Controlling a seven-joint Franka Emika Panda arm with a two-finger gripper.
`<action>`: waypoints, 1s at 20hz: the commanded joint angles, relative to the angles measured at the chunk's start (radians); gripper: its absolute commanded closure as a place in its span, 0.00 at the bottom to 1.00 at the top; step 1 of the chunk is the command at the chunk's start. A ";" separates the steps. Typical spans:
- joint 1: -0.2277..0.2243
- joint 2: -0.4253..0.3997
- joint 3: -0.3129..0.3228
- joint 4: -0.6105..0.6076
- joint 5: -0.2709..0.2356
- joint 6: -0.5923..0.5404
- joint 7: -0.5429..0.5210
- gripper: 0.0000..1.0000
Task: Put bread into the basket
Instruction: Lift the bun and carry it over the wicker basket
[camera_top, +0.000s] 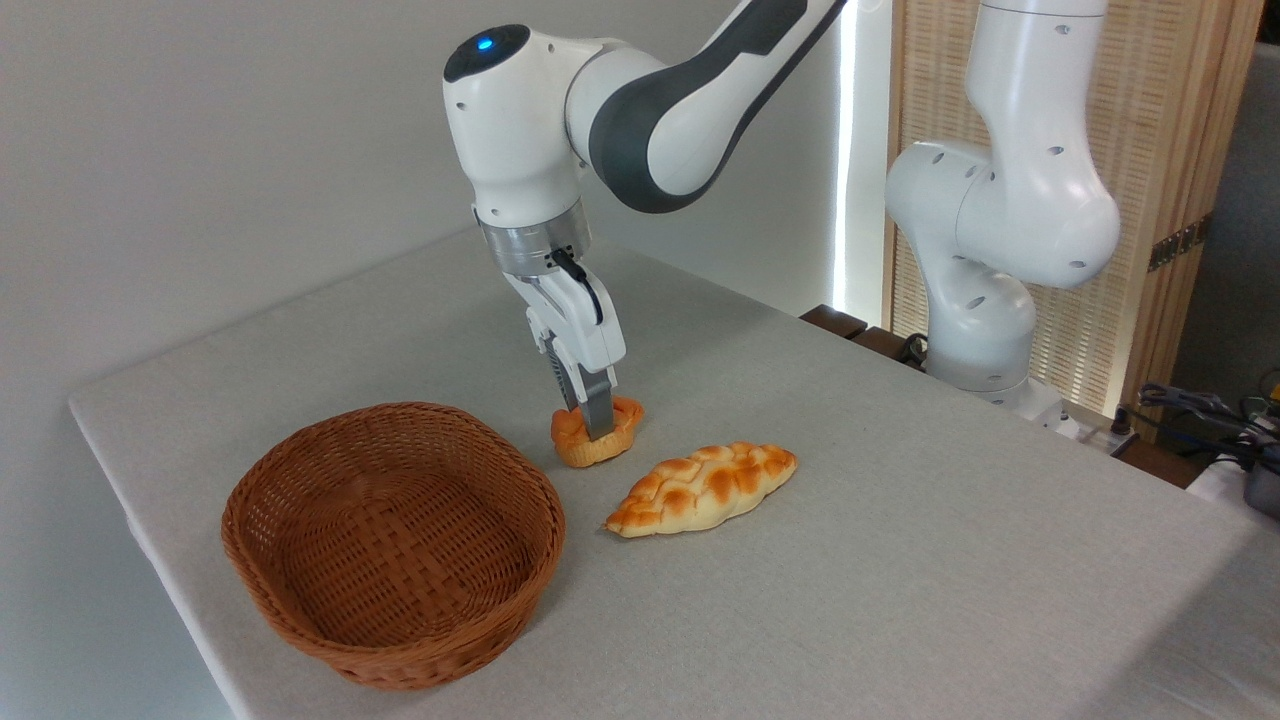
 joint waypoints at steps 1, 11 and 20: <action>0.012 0.005 0.000 0.084 -0.021 -0.116 0.037 0.75; 0.016 0.102 0.081 0.404 -0.106 -0.256 0.079 0.74; 0.023 0.191 0.136 0.429 -0.076 -0.060 0.106 0.71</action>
